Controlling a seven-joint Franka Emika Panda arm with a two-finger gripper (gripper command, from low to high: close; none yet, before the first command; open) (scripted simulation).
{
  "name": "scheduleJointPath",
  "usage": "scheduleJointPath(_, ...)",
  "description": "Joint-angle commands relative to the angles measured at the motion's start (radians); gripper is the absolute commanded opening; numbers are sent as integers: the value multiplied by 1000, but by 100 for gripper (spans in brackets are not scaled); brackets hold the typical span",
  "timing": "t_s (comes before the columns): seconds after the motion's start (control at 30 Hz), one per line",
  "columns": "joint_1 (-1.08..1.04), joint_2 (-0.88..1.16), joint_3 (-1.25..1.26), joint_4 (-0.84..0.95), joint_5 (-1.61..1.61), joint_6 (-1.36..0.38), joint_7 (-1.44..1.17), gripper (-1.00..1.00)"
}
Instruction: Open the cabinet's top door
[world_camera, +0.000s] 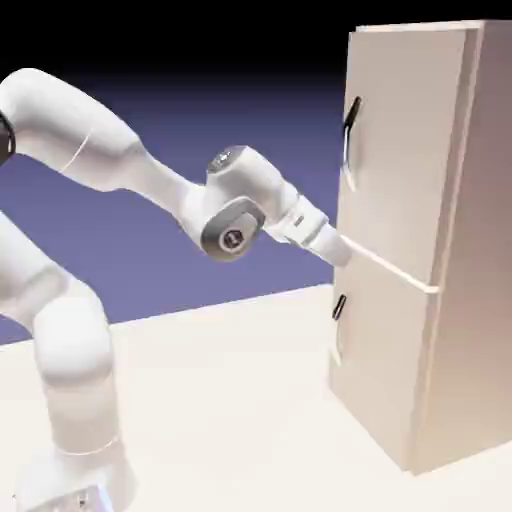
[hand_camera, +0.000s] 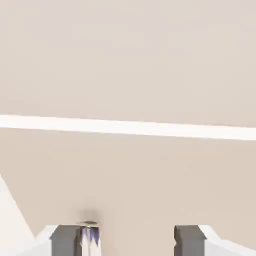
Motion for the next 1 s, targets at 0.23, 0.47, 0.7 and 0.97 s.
scheduleJointPath(0.23,226,290,-275,23,277,-98,-112,0)
scheduleJointPath(0.47,423,544,-515,43,519,-183,-210,0)
scheduleJointPath(0.7,620,797,-756,63,762,-268,-308,0)
scheduleJointPath(0.97,846,1087,-1031,85,1039,-366,-420,0)
